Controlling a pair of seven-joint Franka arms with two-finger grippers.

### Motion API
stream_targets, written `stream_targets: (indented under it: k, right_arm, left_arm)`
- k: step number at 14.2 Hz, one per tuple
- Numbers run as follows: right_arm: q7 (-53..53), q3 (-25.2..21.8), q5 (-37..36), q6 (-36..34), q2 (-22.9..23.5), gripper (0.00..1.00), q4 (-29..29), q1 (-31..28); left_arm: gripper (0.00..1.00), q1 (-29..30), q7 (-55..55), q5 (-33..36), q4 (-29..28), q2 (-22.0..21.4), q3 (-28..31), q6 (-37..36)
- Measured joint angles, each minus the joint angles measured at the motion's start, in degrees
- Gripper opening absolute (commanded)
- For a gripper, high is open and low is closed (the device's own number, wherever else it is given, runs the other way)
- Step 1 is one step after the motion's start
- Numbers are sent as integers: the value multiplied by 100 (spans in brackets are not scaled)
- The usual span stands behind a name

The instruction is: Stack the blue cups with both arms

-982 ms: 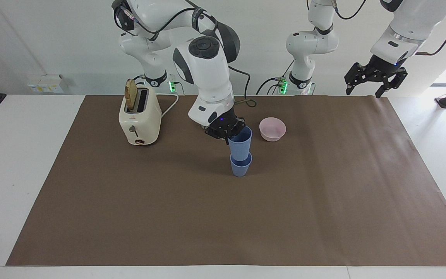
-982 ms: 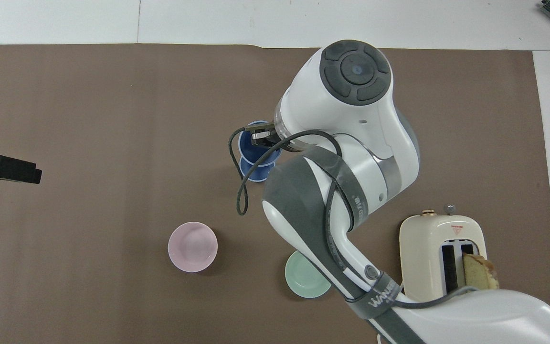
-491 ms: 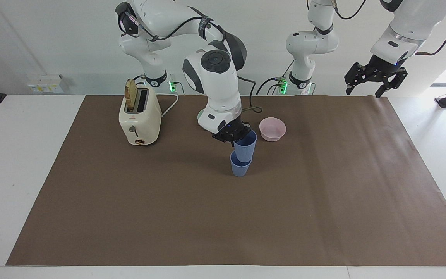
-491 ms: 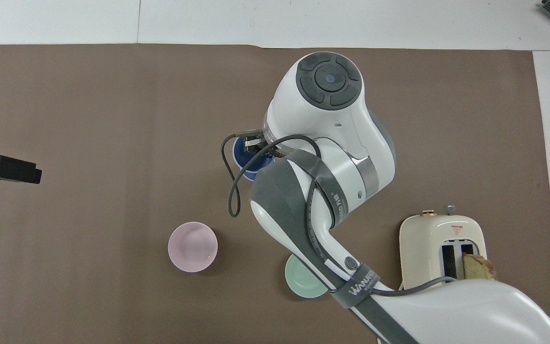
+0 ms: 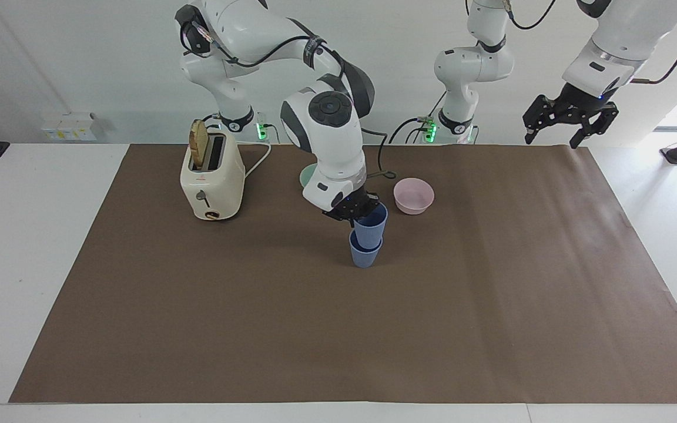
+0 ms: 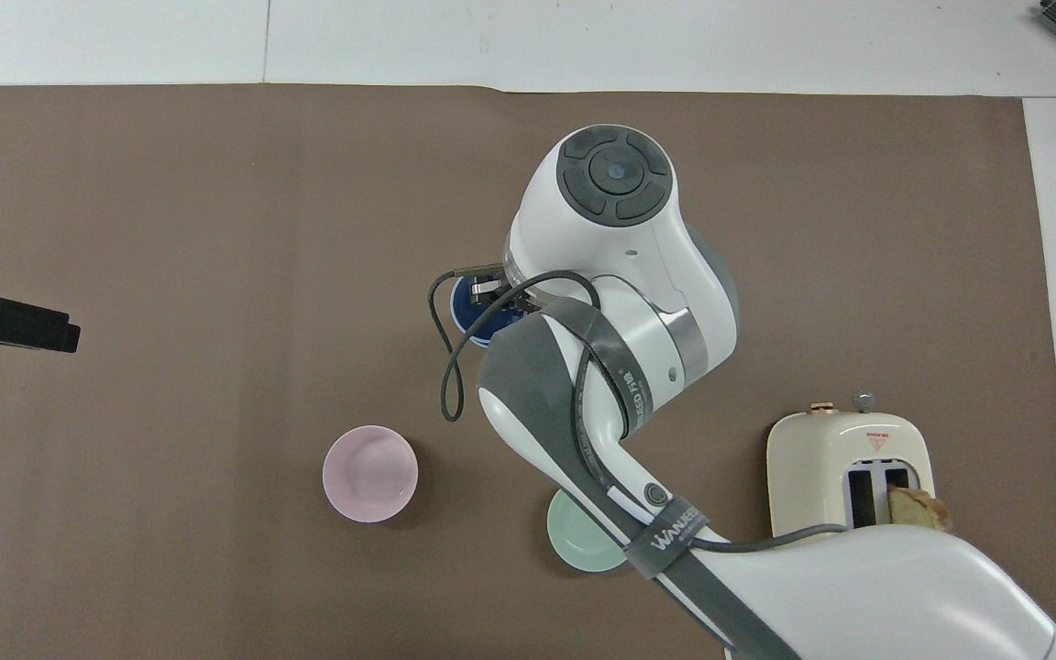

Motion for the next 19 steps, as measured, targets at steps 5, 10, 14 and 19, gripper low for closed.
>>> stream_targets:
  k: [5, 10, 14, 19]
  right_arm:
    - [0, -5, 0, 39, 16, 0, -75, -6]
    - [1, -17, 0, 196, 76, 99, -179, -13]
    - [3, -17, -7, 214, 76, 100, -175, -25]
    - [3, -45, -11, 211, 44, 100, -140, -106]
  left_arm:
    - [100, 0, -1, 0, 0, 0, 0, 0]
    - [100, 0, -1, 0, 0, 0, 0, 0]
    - [100, 0, -1, 0, 0, -1, 0, 0]
    - [100, 0, -2, 0, 0, -1, 0, 0]
